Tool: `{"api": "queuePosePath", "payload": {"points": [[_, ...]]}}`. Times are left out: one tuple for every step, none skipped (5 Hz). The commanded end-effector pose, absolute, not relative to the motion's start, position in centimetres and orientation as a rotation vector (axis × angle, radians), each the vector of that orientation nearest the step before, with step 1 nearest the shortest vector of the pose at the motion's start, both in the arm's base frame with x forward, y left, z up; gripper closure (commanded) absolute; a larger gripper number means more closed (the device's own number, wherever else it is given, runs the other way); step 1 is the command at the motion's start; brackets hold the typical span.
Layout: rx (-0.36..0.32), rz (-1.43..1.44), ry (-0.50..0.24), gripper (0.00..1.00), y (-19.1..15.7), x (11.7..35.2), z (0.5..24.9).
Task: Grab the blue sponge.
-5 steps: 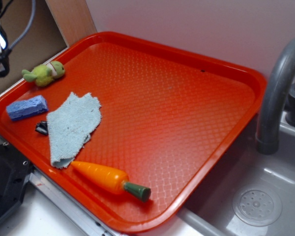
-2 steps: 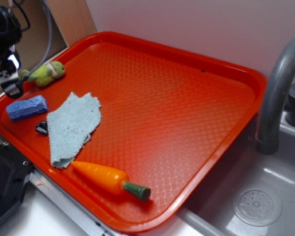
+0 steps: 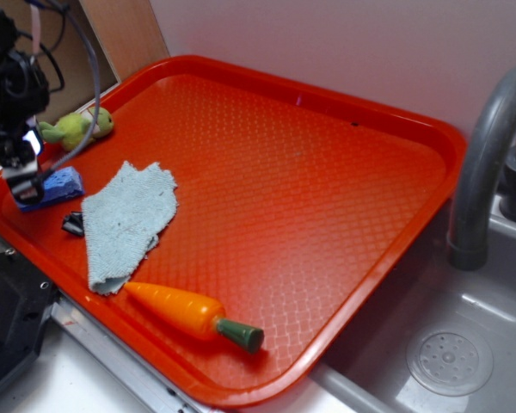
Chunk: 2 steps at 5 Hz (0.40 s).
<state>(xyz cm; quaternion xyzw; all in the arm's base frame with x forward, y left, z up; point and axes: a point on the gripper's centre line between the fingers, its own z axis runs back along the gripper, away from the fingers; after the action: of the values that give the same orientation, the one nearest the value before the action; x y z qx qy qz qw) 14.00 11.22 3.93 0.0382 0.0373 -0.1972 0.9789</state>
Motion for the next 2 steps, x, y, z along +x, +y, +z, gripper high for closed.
{"api": "queuePosePath", "payload": {"points": [[0.155,-0.413,0.125,0.0,11.55,14.13,2.04],[0.146,-0.435,0.137,0.82,11.22,14.05,1.53]]}}
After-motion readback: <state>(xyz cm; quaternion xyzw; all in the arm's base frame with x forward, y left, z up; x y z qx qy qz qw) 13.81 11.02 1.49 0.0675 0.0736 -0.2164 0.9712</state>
